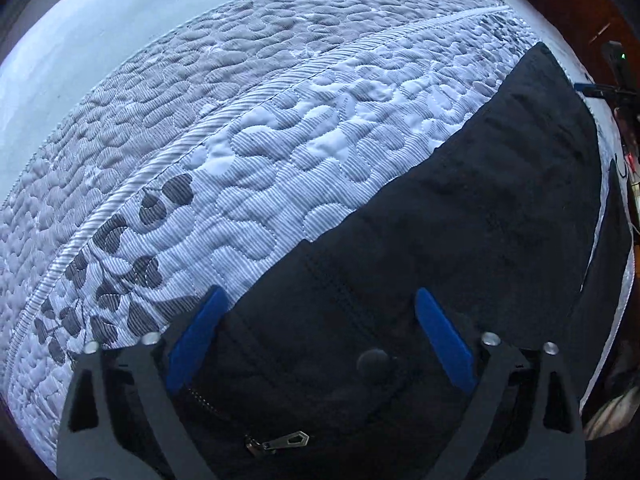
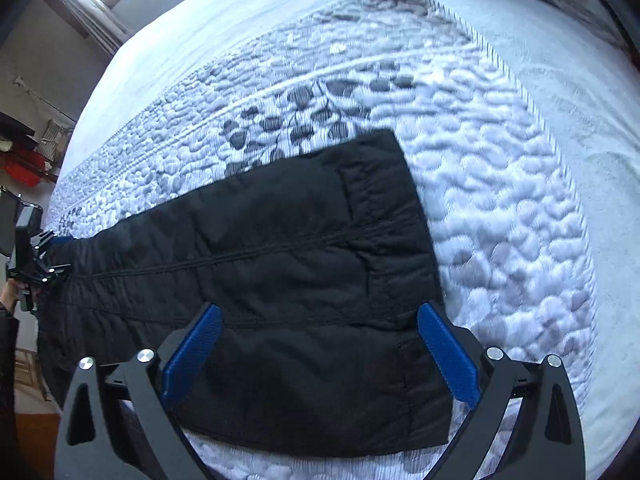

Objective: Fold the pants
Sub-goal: 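Lower both tools onto the pant leg hems, fingers open, then close the left tool on one hem while the right tool grasps the other hem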

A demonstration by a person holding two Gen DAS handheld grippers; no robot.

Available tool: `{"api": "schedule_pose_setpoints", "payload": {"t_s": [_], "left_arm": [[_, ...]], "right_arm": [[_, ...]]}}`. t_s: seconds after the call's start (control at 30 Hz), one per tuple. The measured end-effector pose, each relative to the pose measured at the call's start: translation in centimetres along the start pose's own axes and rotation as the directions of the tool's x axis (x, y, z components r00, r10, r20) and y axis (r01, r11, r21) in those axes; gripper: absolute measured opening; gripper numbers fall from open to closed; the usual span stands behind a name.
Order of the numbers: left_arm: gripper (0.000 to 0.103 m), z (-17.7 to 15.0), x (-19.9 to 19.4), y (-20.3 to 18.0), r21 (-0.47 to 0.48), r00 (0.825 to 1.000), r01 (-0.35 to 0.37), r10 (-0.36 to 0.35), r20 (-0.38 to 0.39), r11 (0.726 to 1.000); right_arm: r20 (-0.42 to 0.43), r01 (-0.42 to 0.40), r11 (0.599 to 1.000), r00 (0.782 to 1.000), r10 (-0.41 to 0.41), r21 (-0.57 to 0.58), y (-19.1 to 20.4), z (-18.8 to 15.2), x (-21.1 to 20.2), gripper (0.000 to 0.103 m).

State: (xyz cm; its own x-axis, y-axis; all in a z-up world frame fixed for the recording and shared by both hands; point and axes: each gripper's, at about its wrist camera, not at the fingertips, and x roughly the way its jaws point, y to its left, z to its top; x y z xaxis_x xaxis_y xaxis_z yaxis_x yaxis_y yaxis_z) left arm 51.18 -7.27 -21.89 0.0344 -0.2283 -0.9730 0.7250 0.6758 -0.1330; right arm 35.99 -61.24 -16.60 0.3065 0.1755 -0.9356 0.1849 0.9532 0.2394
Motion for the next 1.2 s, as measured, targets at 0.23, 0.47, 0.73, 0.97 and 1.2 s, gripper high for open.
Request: {"api": "schedule_pose_setpoints", "payload": {"t_s": [0.23,0.47,0.73,0.97,1.2], "left_arm": [[0.046,-0.3,-1.2,1.0,-0.036,0.999,-0.037,0.037,0.007,0.999],[0.026,-0.9,-2.0,-0.1,-0.010,0.998,-0.053,0.053,0.031,0.999],[0.025,-2.0,-2.5,0.1,-0.030,0.997,-0.063,0.064,0.048,0.998],[0.025,-1.7,-1.9,-0.1,-0.045,0.997,-0.072,0.074,0.034,0.996],[0.021,-2.2,-3.0,-1.3,-0.069,0.990,-0.131,0.135,0.048,0.989]], "right_arm": [[0.047,-0.046,0.996,0.998,0.043,0.072,-1.0,1.5,0.1,0.086],[0.062,-0.060,0.995,0.997,0.055,0.080,-0.7,3.6,1.0,0.077],[0.029,0.082,0.996,0.996,-0.083,0.047,-1.6,6.5,3.1,0.083],[0.043,0.080,0.997,0.996,-0.079,-0.020,-1.3,6.7,4.4,0.055],[0.156,0.088,0.992,0.985,-0.074,-0.087,0.3,5.3,1.1,0.013]]}}
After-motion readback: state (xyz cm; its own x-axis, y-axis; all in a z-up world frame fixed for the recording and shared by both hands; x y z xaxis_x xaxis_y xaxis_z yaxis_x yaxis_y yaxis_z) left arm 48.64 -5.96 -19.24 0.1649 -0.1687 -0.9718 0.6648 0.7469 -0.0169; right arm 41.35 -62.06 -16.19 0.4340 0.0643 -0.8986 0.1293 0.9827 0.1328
